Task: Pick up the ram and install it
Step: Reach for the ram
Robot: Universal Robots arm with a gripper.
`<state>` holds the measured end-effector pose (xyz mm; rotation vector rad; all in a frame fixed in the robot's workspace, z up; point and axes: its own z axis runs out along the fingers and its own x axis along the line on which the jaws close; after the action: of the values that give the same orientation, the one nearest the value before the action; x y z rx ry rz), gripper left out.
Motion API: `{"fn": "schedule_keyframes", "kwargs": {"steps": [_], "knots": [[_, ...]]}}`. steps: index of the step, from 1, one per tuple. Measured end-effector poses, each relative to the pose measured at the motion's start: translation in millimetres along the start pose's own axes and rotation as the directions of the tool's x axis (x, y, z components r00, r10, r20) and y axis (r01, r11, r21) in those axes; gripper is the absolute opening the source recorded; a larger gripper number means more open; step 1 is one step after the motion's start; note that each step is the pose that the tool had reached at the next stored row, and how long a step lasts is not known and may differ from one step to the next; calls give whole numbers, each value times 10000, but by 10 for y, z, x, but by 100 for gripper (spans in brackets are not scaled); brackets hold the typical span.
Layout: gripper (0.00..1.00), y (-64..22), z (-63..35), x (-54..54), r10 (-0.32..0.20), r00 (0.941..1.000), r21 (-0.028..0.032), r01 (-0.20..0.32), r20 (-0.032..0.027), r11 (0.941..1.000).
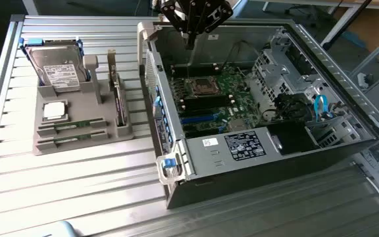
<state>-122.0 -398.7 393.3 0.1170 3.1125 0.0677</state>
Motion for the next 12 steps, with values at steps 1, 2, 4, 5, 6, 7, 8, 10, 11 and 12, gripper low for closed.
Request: {"fn": "schedule_keyframes", "kwargs": {"steps": [1,2,4,5,6,7,8,10,11,12], "knots": [[11,0,0,0,0,10000,1,0,0,10000],[11,0,0,0,1,10000,1,-1,0,10000],[11,0,0,0,0,10000,0,0,0,10000],[11,0,0,0,1,10000,0,-1,0,10000],[11,0,0,0,1,10000,0,-1,0,10000],[11,0,0,2,1,10000,0,-1,0,10000],[11,1,0,6,3,10000,1,-3,1,10000],[11,-1,0,16,1,10000,0,-1,0,10000],[11,-2,-1,23,1,10000,0,-1,0,10000],[11,-2,0,31,1,10000,-1,-1,1,10000]]}}
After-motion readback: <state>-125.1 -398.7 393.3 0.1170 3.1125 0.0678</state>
